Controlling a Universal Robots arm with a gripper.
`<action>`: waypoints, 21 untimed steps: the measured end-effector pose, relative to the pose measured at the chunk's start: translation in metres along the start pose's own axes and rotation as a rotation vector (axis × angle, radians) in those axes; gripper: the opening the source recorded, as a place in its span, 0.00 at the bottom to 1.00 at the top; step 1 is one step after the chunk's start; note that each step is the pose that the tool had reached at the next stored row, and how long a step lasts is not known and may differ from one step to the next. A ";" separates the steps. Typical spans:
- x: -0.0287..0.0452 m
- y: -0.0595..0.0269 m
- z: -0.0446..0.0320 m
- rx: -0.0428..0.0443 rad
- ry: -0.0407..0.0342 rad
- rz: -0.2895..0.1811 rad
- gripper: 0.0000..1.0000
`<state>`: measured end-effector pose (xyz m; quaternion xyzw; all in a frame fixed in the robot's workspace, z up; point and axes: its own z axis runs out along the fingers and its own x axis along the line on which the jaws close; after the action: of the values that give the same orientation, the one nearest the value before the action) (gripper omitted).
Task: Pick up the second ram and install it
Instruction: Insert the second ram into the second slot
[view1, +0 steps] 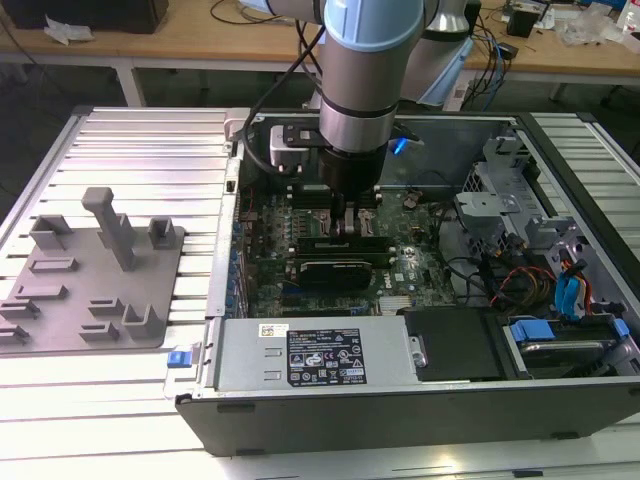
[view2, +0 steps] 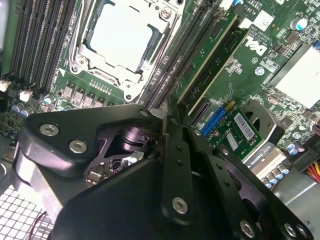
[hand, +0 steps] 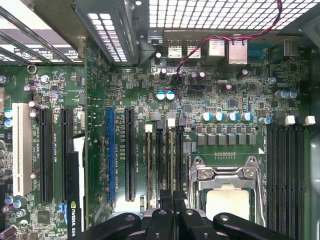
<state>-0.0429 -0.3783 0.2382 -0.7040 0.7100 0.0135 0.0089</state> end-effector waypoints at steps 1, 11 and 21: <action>-0.0003 0.0002 0.0002 0.0000 0.0000 0.000 0.10; -0.0004 0.0002 0.0023 -0.0001 0.0002 0.000 0.10; -0.0010 0.0002 0.0032 0.0000 -0.0001 0.000 0.10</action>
<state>-0.0432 -0.3772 0.2351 -0.7040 0.7100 0.0135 0.0089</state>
